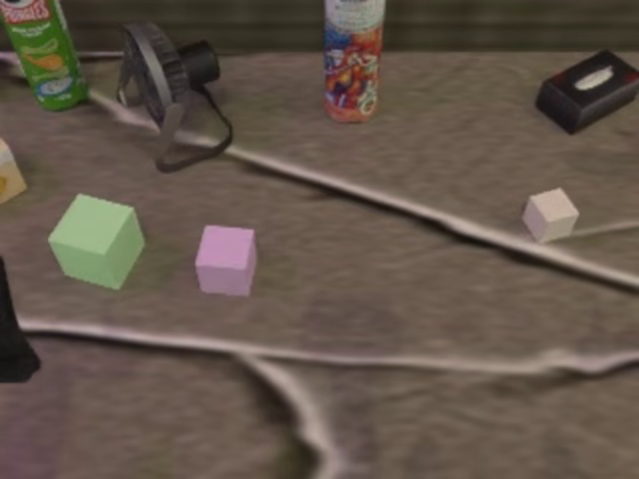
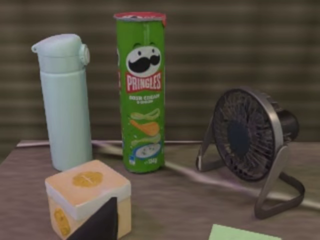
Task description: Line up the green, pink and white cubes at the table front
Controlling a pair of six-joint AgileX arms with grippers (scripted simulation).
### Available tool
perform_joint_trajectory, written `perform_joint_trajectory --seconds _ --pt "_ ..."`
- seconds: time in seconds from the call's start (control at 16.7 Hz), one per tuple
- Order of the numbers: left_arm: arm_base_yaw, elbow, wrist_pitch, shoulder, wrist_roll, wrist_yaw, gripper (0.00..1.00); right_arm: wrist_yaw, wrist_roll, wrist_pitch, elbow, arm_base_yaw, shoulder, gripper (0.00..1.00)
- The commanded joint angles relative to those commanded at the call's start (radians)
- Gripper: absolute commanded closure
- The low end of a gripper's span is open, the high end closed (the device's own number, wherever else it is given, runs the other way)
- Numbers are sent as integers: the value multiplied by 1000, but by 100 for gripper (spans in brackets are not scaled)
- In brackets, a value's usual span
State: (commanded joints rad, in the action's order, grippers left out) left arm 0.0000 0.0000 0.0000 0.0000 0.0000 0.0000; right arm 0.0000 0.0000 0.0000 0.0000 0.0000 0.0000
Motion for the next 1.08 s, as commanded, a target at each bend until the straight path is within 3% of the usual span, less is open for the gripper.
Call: perform_joint_trajectory --seconds 0.24,0.48,0.72,1.08 --pt "0 0 0 0 0 0 0 1 -2 -19 30 2 30 0" --pt "0 0 0 0 0 0 0 0 -16 -133 215 19 216 0" --pt "0 0 0 0 0 0 0 -2 -40 -328 537 47 564 0" --pt "0 0 0 0 0 0 0 0 -83 -689 1112 93 1284 0"
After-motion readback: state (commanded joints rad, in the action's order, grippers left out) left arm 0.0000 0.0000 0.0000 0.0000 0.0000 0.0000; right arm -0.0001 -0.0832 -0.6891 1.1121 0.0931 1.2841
